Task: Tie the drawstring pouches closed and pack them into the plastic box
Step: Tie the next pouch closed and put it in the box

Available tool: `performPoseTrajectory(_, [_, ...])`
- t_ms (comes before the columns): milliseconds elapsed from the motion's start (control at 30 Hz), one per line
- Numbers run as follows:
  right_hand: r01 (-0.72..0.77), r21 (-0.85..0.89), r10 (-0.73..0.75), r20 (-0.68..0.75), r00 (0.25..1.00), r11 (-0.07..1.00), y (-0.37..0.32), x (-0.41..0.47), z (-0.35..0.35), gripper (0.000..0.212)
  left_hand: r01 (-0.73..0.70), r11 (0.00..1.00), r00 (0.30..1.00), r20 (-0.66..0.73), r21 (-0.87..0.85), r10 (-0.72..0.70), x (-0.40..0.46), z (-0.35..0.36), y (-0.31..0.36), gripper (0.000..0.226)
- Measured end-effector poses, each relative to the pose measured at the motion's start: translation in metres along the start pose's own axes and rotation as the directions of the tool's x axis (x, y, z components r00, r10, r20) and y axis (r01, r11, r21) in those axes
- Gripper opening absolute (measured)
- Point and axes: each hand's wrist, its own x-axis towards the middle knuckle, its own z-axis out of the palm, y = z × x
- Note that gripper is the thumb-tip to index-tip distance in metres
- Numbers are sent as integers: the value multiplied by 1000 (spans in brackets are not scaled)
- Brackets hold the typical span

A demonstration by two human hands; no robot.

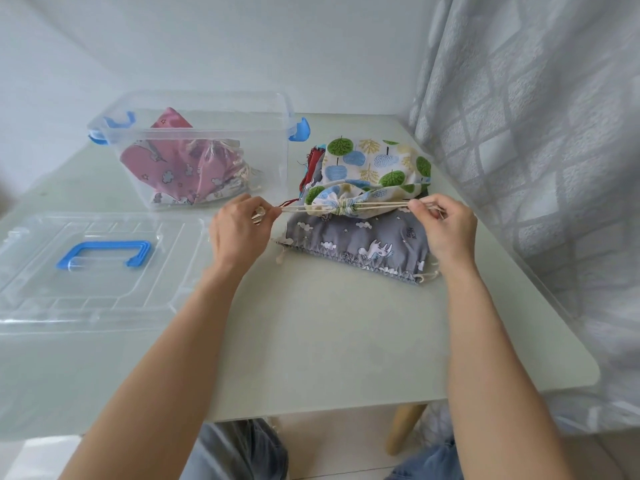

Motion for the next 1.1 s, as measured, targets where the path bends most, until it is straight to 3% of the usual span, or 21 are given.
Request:
performPoseTrajectory(67, [-7,16,6,17,1000,1000,1,-3,-1,12,30,999,999,31,-36,-29,1,-1,-3,22])
performPoseTrajectory(200, [61,-28,-57,115,992,998,-7,-3,-8,14,124,952,965,258,-281,-49,0,-4,-11,18])
performPoseTrajectory(267, [128,-36,-122,144,982,991,-19,-2,-5,22,180,882,961,271,-436,-62,4,-6,-9,24])
performPoseTrajectory(367, [223,-42,-201,293,935,974,-50,-3,14,27,283,697,951,287,-658,-115,11,-11,-2,24])
performPoseTrajectory(467, [229,-47,-180,476,861,972,-86,-2,42,15,234,687,970,213,-688,-116,15,-20,-1,25])
performPoseTrajectory(633, [136,-21,-109,482,869,990,-102,-4,93,6,113,865,994,48,-490,-103,22,-32,-13,20])
performPoseTrajectory(733, [141,-15,-113,514,850,990,-100,-15,114,3,162,735,986,79,-658,-147,25,-42,-12,20])
performPoseTrajectory(867, [-31,135,-59,613,788,990,-103,-24,123,10,213,566,977,163,-797,-138,25,-47,1,18])
performPoseTrajectory(1100, [-338,351,-45,749,662,873,-110,-29,105,22,304,559,953,254,-771,-168,18,-32,1,13])
